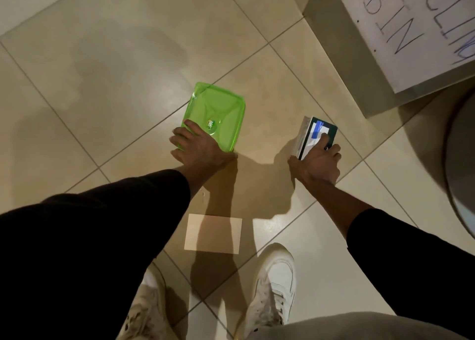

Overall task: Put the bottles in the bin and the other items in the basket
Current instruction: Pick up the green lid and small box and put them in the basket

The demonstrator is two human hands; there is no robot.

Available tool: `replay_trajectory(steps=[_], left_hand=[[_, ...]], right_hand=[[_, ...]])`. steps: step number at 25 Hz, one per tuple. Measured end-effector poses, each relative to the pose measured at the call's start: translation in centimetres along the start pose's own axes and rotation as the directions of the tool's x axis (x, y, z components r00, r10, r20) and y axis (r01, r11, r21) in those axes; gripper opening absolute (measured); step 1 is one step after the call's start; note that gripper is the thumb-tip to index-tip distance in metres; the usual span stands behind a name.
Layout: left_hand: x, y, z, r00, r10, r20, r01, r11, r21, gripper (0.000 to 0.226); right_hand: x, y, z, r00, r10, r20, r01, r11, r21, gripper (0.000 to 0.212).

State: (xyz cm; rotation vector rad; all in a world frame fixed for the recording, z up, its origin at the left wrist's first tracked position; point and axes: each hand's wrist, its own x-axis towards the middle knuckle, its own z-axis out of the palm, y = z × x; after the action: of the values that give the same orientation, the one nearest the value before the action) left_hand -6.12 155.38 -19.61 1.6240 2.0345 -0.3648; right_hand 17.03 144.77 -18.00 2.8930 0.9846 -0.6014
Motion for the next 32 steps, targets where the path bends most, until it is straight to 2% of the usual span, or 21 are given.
replay_trajectory(steps=[2,7,9,13,14,16,20,22,25,27,30,32], left_hand=[[0.0,-0.7,-0.4,0.996,0.052,-0.071,-0.053,0.999,-0.009,0.167],[-2.8,-2.6,-3.6,0.993,0.12,-0.023,-0.119,0.992,0.028,0.158],[-5.0,-3.1,-5.5,0.985,0.17,-0.041,-0.167,0.983,0.077,0.154],[-13.5,-3.1,-14.1,0.971,0.238,-0.025,-0.232,0.963,0.133,0.152],[-14.5,-3.6,-14.3,0.974,0.226,-0.026,-0.222,0.968,0.118,0.152],[-19.0,-3.1,-19.4,0.973,0.228,-0.025,-0.224,0.969,0.106,0.15],[-27.6,-1.4,-28.9,0.964,0.265,-0.011,-0.262,0.959,0.11,0.149],[-30.2,-0.8,-30.7,0.973,0.232,0.007,-0.232,0.967,0.105,0.152],[-36.4,1.7,-36.9,0.951,0.306,0.037,-0.309,0.941,0.138,0.153],[-38.9,1.9,-38.4,0.944,0.328,0.04,-0.33,0.935,0.128,0.152],[-44.1,3.4,-43.8,0.891,0.454,0.021,-0.452,0.881,0.143,0.149],[-45.3,3.6,-45.1,0.887,0.461,0.009,-0.458,0.879,0.136,0.148]], right_hand=[[0.0,-0.2,-0.1,1.0,0.006,0.009,-0.007,1.0,0.003,0.096],[-2.5,-0.2,-2.1,1.0,0.002,0.031,-0.003,1.0,0.025,0.095],[-4.9,-0.4,-4.0,0.999,-0.048,0.021,0.048,0.999,0.019,0.095],[-11.9,0.5,-13.7,0.996,-0.094,0.0,0.094,0.995,0.023,0.092],[-13.0,0.7,-14.0,0.994,-0.106,0.005,0.106,0.994,0.028,0.092],[-16.3,1.3,-19.8,0.994,-0.105,0.021,0.104,0.993,0.054,0.092],[-23.7,2.8,-31.3,0.999,-0.034,0.01,0.033,0.996,0.082,0.092],[-26.1,2.9,-33.7,0.999,-0.033,0.026,0.031,0.996,0.079,0.091],[-30.7,4.2,-41.6,1.0,0.014,0.01,-0.015,0.993,0.116,0.093],[-32.3,4.6,-43.4,1.0,0.0,0.019,-0.002,0.995,0.099,0.094],[-35.9,5.6,-50.2,0.998,0.064,-0.008,-0.063,0.99,0.126,0.095],[-37.1,5.8,-51.3,0.999,0.049,-0.017,-0.047,0.992,0.115,0.095]])
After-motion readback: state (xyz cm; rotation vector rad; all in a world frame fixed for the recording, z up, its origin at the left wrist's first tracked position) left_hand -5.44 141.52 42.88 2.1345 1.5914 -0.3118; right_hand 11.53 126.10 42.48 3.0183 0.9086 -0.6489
